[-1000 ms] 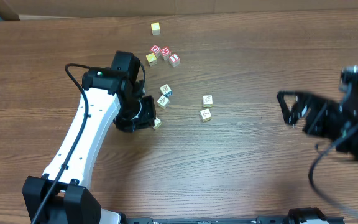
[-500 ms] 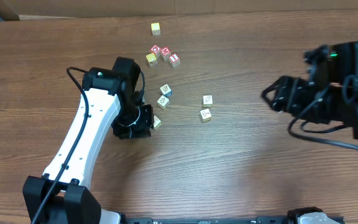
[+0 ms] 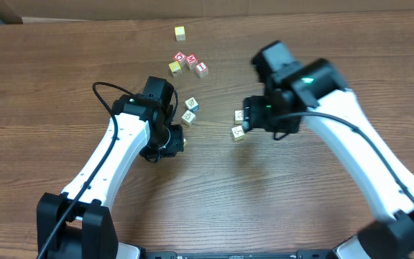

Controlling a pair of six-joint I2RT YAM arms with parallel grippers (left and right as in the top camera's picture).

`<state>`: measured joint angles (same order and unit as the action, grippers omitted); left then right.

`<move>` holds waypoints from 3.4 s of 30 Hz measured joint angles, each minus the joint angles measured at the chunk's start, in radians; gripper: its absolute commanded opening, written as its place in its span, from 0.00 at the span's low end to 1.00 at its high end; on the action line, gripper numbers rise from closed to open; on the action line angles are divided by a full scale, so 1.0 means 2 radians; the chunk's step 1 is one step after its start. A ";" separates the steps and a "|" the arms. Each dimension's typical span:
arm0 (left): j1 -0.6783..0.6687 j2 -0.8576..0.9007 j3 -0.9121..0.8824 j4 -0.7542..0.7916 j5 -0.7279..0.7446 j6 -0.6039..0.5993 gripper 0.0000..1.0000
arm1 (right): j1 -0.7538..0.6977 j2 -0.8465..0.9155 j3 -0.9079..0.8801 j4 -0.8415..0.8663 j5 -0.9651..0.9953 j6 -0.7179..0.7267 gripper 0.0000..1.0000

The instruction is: Flip 5 blocks

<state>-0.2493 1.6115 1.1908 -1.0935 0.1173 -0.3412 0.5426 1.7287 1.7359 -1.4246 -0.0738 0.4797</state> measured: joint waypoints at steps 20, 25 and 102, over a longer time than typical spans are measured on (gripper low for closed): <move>0.000 -0.272 0.005 -0.036 -0.052 -0.017 0.06 | 0.010 0.132 -0.033 0.136 0.033 0.020 0.76; 0.000 -0.282 0.006 -0.039 -0.080 -0.022 0.27 | 0.011 0.149 -0.078 0.201 0.034 0.020 0.73; 0.123 -0.154 0.006 -0.014 -0.030 -0.035 1.00 | 0.204 0.081 -0.201 0.258 0.071 0.171 0.12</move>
<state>-0.0040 1.3037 1.2022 -1.1217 0.0570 -0.4118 0.9516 1.8904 1.3342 -0.9081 0.0685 0.8227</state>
